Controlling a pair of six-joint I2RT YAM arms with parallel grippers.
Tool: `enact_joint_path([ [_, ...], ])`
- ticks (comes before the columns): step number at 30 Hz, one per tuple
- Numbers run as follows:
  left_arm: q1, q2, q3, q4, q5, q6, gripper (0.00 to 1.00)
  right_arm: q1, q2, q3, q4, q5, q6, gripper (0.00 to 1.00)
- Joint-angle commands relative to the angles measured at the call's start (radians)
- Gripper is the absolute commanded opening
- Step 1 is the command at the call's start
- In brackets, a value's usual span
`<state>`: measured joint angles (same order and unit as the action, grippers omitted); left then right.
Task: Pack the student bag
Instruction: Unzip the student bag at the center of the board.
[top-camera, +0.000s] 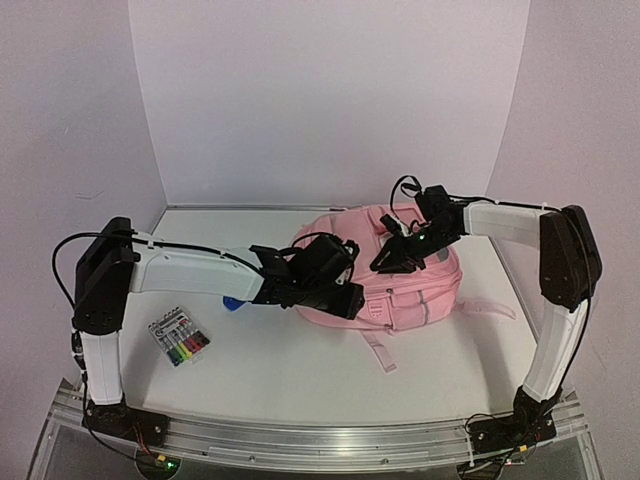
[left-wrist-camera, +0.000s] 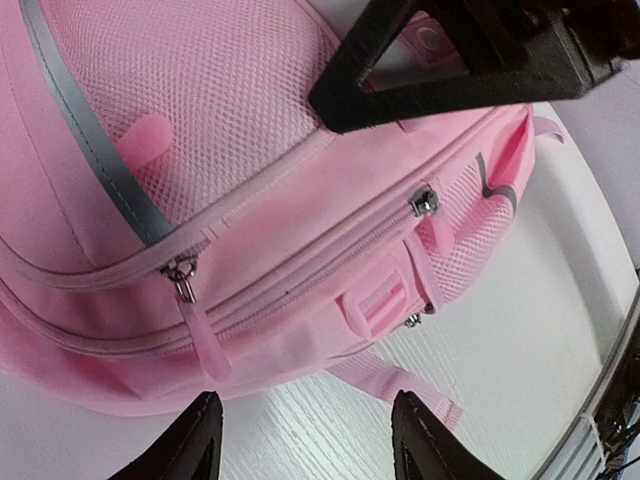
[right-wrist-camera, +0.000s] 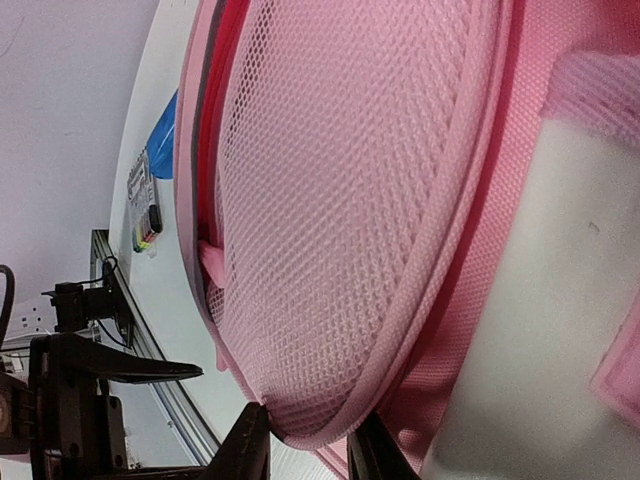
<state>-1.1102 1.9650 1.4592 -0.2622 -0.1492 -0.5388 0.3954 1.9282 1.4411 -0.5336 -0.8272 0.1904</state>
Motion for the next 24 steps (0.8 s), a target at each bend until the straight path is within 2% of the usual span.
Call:
enact_joint_path([
  [1, 0.029, 0.078, 0.13, -0.015, -0.078, 0.001, 0.58, 0.016, 0.008, -0.008, 0.056, -0.019, 0.041, 0.27],
  [7, 0.031, 0.121, 0.175, -0.102, -0.215, -0.095, 0.56, 0.016, 0.02, -0.004, 0.072, 0.001, 0.071, 0.29],
  [11, 0.032, 0.119, 0.169, -0.132, -0.226, -0.117, 0.52, 0.016, 0.018, -0.012, 0.08, 0.013, 0.079, 0.27],
  [14, 0.032, 0.113, 0.157, -0.161, -0.225, -0.14, 0.41, 0.017, 0.015, -0.018, 0.083, 0.022, 0.08, 0.19],
  [17, 0.039, 0.092, 0.115, -0.166, -0.222, -0.174, 0.24, 0.017, 0.009, -0.019, 0.081, 0.03, 0.076, 0.08],
  [19, 0.042, 0.069, 0.088, -0.16, -0.218, -0.185, 0.18, 0.017, -0.001, -0.022, 0.081, 0.038, 0.074, 0.0],
  [24, 0.043, 0.025, 0.041, -0.152, -0.208, -0.167, 0.08, 0.017, -0.016, -0.024, 0.079, 0.053, 0.066, 0.0],
])
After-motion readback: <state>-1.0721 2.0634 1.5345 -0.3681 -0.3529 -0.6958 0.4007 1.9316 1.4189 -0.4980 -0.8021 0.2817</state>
